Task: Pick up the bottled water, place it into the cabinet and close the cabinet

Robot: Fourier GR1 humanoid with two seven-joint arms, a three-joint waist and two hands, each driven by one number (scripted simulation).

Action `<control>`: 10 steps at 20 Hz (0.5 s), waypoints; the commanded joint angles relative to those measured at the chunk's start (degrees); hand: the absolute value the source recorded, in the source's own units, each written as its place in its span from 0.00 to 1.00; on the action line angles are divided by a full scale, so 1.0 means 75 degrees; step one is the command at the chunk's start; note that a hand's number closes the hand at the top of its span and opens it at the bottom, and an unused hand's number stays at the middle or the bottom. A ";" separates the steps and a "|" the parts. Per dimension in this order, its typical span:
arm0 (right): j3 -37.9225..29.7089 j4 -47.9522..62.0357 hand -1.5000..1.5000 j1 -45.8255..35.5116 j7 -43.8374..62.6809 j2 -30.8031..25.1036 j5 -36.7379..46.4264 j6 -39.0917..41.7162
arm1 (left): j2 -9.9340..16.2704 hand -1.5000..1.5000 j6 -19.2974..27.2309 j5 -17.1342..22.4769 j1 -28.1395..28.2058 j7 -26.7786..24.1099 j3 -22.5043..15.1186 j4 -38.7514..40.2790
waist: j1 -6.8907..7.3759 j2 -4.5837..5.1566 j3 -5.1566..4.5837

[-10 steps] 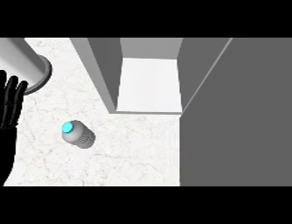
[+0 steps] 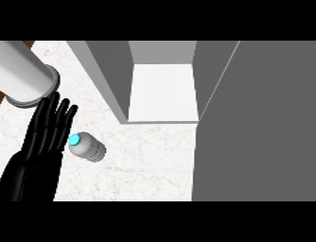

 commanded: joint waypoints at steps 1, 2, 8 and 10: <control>0.0270 -0.0951 0.00 0.1021 0.0521 -0.0179 -0.0889 0.0561 | -0.0158 0.00 0.0399 0.0350 0.0411 0.0881 -0.0902 -0.0470 | -0.0035 -0.0037 0.0036; -0.0345 -0.0746 0.00 0.0775 0.0510 -0.0386 -0.1355 0.0682 | -0.0160 0.00 0.0712 0.0097 0.0548 0.1527 -0.1147 -0.1312 | 0.0061 -0.0027 0.0043; -0.1040 -0.2264 0.00 0.1506 0.1302 -0.0683 -0.2490 0.0814 | -0.0165 0.00 0.1812 -0.1235 0.0842 0.2292 -0.2916 -0.2116 | 0.0033 -0.0024 0.0039; -0.1192 -0.2109 0.00 0.1682 0.1245 -0.0680 -0.2486 0.0966 | -0.0165 0.00 0.1810 -0.1434 0.0940 0.2736 -0.3020 -0.2633 | 0.0048 -0.0018 0.0037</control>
